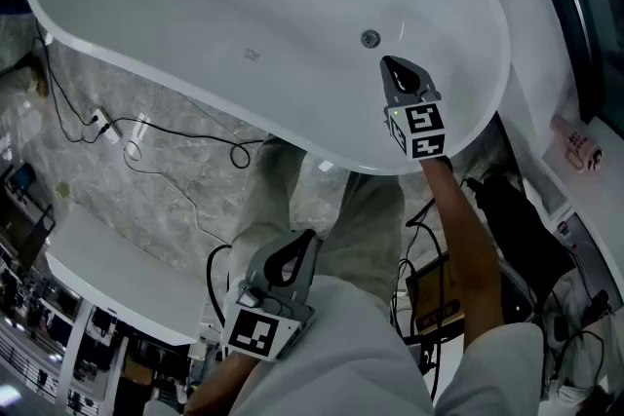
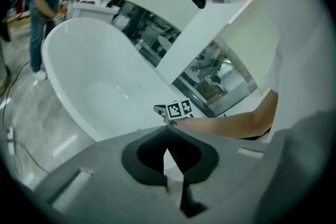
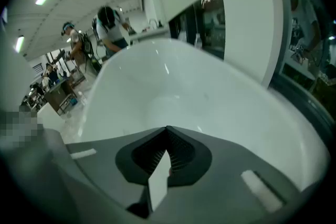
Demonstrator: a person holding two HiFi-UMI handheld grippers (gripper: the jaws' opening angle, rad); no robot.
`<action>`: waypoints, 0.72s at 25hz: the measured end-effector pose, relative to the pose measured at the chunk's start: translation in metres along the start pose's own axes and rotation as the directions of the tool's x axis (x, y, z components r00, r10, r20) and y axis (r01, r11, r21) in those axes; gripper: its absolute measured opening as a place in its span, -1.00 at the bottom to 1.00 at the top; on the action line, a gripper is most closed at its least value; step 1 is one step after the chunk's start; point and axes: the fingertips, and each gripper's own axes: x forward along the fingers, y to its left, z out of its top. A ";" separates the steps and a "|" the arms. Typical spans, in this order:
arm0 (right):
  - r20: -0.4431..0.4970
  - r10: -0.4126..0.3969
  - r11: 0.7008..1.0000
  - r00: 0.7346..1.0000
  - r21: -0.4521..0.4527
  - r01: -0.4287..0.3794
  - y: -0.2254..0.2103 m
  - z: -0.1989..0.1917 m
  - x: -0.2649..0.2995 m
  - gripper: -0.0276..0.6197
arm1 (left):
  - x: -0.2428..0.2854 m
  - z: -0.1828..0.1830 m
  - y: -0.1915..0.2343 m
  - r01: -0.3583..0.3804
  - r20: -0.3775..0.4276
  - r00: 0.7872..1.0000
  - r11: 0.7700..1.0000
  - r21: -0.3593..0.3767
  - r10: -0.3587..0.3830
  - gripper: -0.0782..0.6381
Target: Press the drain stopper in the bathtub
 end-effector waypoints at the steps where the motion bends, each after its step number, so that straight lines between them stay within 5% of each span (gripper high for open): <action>1: 0.059 0.003 1.000 0.998 -0.004 -0.003 0.026 0.031 -0.044 -0.91 | -0.020 0.011 -0.007 0.006 -0.008 1.000 0.999 0.041 -0.006 -0.79; 5: 0.297 0.009 1.000 0.955 -0.019 -0.003 0.119 0.146 -0.209 -0.91 | -0.079 0.057 -0.036 0.040 0.055 0.997 0.983 0.178 -0.051 -0.79; 8: 0.442 0.003 1.000 0.897 -0.004 -0.001 0.184 0.180 -0.331 -0.91 | -0.121 0.059 -0.083 0.079 0.139 0.983 0.953 0.294 -0.124 -0.79; 15: 0.546 -0.075 0.992 0.834 0.124 0.008 0.282 0.076 -0.554 -0.91 | -0.223 -0.040 -0.200 0.071 0.257 0.948 0.910 0.409 -0.190 -0.79; 18: 0.587 -0.086 0.990 0.805 0.140 0.003 0.316 0.024 -0.621 -0.93 | -0.251 -0.105 -0.239 0.090 0.247 0.948 0.915 0.394 -0.199 -0.79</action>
